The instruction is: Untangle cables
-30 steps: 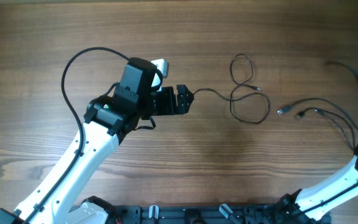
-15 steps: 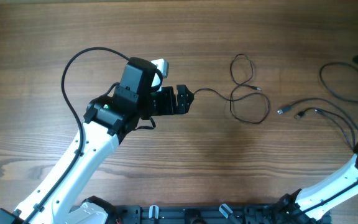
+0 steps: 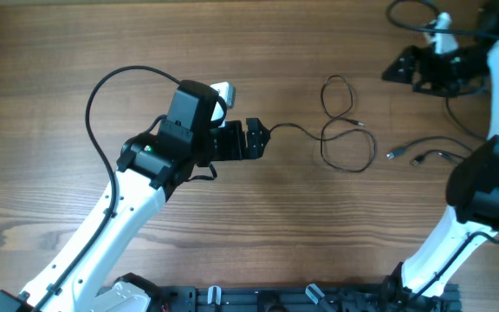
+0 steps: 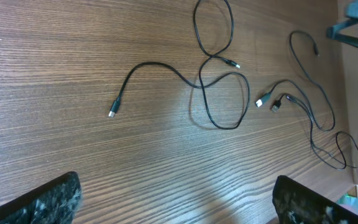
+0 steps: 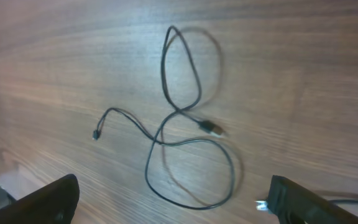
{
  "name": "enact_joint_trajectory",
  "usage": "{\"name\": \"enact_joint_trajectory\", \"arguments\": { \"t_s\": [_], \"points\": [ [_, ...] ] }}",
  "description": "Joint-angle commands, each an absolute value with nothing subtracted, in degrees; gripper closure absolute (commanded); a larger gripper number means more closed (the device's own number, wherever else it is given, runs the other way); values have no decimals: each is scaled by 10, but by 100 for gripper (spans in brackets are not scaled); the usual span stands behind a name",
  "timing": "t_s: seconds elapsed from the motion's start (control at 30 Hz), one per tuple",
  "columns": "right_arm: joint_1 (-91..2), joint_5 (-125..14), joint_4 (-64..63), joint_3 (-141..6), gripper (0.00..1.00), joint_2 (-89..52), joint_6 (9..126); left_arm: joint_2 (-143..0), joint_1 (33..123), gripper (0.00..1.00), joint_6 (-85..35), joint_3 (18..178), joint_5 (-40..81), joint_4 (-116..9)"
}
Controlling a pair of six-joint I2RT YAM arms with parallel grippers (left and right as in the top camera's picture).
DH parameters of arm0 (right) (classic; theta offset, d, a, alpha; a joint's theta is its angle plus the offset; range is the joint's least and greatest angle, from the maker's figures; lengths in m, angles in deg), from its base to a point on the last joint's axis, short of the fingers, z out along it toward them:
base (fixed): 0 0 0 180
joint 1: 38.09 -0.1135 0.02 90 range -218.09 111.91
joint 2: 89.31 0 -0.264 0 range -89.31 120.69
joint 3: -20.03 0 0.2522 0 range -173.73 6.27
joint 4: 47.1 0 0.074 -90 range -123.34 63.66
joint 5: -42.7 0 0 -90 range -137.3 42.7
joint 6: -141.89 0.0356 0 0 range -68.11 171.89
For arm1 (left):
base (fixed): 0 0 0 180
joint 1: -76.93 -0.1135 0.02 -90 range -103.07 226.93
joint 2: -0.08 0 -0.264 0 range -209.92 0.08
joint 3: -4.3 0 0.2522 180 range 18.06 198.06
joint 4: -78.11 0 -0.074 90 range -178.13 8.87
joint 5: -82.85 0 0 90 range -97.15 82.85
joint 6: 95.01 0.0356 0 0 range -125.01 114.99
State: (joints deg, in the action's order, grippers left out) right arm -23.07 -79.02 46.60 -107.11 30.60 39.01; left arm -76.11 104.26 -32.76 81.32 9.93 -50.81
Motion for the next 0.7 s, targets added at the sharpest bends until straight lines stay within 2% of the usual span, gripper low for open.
{"name": "enact_joint_trajectory", "arguments": {
  "t_s": [0.0, 0.23, 0.67],
  "points": [
    [-274, -729, 475, -1043, 0, 315, 444, -761, 1045, 0, -329, 817, 106, -508],
    [-359, -714, 461, -926, 1, 314, 521, -761, 1045, 0, -329, 817, 106, -508],
    [-435, -646, 424, -868, 1, 310, 474, -761, 1045, 0, -329, 817, 106, -508]
  ]
}}
